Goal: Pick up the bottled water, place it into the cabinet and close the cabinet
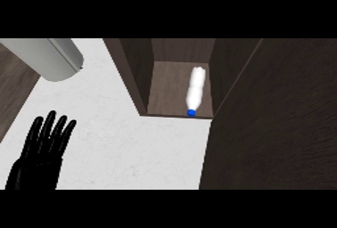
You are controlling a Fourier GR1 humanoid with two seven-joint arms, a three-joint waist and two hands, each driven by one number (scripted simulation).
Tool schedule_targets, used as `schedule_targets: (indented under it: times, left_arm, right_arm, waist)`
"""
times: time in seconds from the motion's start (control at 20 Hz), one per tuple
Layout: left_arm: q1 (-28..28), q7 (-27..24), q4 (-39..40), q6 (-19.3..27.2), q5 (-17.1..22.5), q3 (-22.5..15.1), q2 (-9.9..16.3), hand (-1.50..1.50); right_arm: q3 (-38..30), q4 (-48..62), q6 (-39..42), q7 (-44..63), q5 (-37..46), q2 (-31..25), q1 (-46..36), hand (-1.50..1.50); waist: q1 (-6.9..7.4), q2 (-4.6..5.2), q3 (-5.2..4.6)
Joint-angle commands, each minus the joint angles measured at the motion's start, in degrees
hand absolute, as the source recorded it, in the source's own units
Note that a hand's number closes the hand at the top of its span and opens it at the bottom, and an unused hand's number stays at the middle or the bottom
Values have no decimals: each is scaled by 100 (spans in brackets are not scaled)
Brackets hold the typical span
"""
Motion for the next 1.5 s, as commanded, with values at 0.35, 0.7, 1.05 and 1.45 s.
schedule_targets:
  times: [0.35, 0.7, 1.05, 1.45]
  left_arm:
    - [648, 17, -344, -670, 502, 559, 582, -150]
    - [765, -24, -429, -1178, 611, 721, 841, -150]
    - [740, 47, -372, -1431, 683, 864, 1048, -150]
    - [638, 103, -375, -1625, 763, 962, 1185, -150]
  right_arm:
    - [1740, -284, -267, 847, 78, 540, -469, 150]
    - [1491, -198, -248, 1208, -100, 484, -978, 150]
    - [1311, 28, -135, 1411, -178, 434, -1451, 150]
    - [816, 6, 314, 1554, -57, -50, -2247, -150]
  waist:
    - [322, 105, -1]
    - [648, 210, -20]
    - [820, 284, -34]
    - [1188, 319, -87]
